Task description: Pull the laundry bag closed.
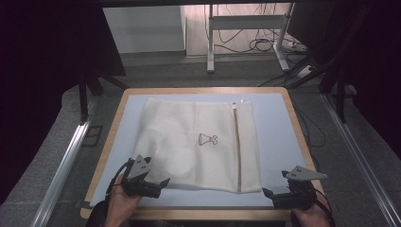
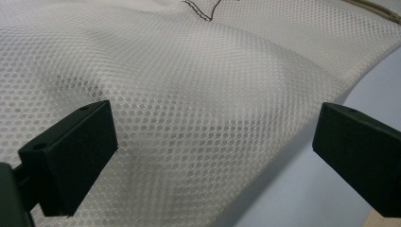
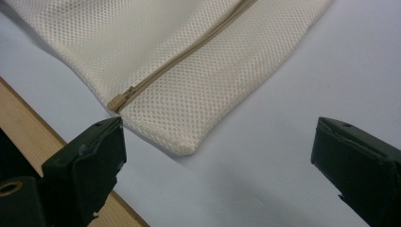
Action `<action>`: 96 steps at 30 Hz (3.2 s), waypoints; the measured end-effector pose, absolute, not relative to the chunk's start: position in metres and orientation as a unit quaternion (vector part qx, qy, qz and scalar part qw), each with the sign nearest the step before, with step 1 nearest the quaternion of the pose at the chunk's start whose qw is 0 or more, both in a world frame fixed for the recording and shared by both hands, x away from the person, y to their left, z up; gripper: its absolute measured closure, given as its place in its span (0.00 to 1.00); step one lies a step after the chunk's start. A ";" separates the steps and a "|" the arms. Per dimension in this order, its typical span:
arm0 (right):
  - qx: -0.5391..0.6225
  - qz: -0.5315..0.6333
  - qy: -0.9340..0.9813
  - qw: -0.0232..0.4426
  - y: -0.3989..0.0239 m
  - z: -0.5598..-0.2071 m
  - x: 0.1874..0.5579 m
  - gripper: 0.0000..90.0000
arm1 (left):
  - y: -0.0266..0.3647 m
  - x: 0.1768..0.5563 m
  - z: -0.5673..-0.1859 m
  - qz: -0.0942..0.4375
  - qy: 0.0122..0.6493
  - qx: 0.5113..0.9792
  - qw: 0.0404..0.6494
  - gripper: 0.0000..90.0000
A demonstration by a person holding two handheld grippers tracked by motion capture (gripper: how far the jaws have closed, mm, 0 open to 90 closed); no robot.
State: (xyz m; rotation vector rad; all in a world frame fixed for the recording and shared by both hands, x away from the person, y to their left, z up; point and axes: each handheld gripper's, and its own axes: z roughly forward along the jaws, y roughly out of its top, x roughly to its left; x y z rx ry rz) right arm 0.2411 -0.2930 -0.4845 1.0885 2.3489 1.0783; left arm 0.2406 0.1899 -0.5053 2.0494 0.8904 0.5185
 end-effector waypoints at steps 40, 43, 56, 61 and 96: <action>0.370 0.378 0.833 0.161 -0.292 -0.484 0.240 0.05 | 0.154 0.250 -0.496 0.129 0.335 0.824 0.438 0.02; 0.371 0.379 0.833 0.160 -0.292 -0.484 0.240 0.05 | 0.152 0.251 -0.494 0.125 0.332 0.824 0.442 0.02; 0.367 0.377 0.834 0.165 -0.291 -0.484 0.240 0.05 | 0.136 0.256 -0.490 0.129 0.317 0.827 0.446 0.12; 0.366 0.377 0.834 0.166 -0.291 -0.484 0.240 0.05 | 0.134 0.258 -0.490 0.130 0.309 0.828 0.449 0.20; 0.361 0.375 0.838 0.166 -0.290 -0.485 0.241 0.05 | 0.074 0.278 -0.502 0.077 0.246 0.850 0.459 0.57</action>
